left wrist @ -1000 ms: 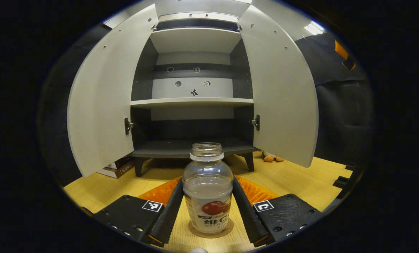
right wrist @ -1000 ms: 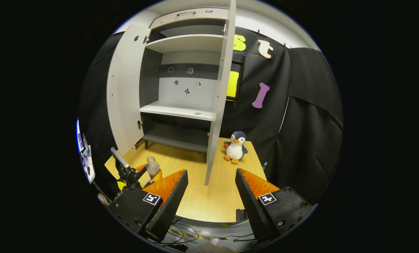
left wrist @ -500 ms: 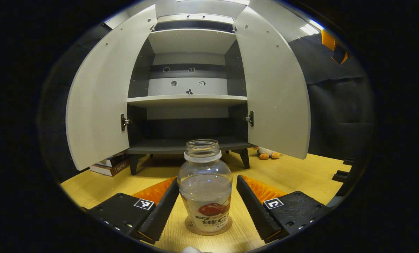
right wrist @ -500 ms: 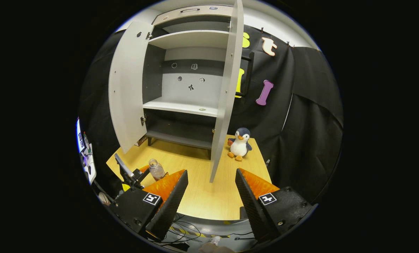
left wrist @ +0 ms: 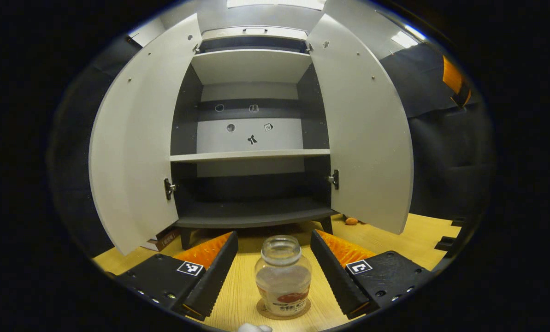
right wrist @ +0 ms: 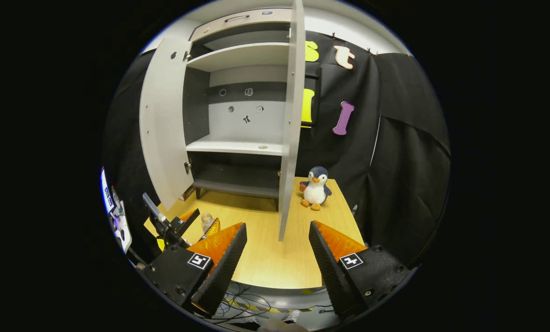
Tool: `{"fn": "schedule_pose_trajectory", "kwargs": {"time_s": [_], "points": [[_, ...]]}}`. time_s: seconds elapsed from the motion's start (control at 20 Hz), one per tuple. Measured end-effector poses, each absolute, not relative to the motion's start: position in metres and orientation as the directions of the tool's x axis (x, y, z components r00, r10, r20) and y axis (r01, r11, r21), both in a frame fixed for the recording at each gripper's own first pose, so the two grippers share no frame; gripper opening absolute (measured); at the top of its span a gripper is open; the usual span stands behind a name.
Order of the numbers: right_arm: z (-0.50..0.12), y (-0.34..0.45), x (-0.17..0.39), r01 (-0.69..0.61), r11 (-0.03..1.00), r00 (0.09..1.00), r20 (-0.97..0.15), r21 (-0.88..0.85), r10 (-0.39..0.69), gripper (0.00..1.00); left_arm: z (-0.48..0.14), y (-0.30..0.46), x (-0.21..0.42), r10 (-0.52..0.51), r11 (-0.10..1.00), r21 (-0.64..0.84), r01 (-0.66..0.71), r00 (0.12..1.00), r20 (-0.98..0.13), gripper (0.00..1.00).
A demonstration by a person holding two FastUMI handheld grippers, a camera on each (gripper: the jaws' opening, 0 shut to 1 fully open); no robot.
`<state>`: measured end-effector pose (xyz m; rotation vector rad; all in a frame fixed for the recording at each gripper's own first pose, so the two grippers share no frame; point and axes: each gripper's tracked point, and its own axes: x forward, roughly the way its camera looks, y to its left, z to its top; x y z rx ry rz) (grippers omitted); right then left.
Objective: Grasp the bottle in the cabinet with the left hand and place it on the coaster, then close the right door with the right hand and the left door with the left hand.
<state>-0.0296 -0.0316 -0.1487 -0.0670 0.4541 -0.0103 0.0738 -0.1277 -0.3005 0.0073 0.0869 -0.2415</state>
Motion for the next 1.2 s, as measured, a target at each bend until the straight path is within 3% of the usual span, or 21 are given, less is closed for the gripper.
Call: {"fn": "schedule_pose_trajectory", "kwargs": {"time_s": [0.35, 0.7, 1.2], "points": [[-0.130, -0.042, -0.023, 0.025, 0.999, 0.934, -0.356, -0.019, -0.031, 0.84, -0.198, -0.105, 0.072, -0.201, 0.980, -0.001, 0.201, 0.979, -0.039, 0.96], [-0.113, -0.050, -0.016, 0.051, 0.999, 0.965, -0.257, -0.015, -0.053, 0.83, -0.110, -0.042, 0.051, -0.095, 0.995, 0.007, 0.096, 0.994, -0.049, 0.96], [-0.096, -0.103, 0.014, 0.132, 0.991, 0.973, -0.189, -0.014, -0.133, 0.84, -0.080, 0.019, 0.000, -0.009, 0.998, 0.059, 0.013, 0.997, -0.074, 0.95]]}}
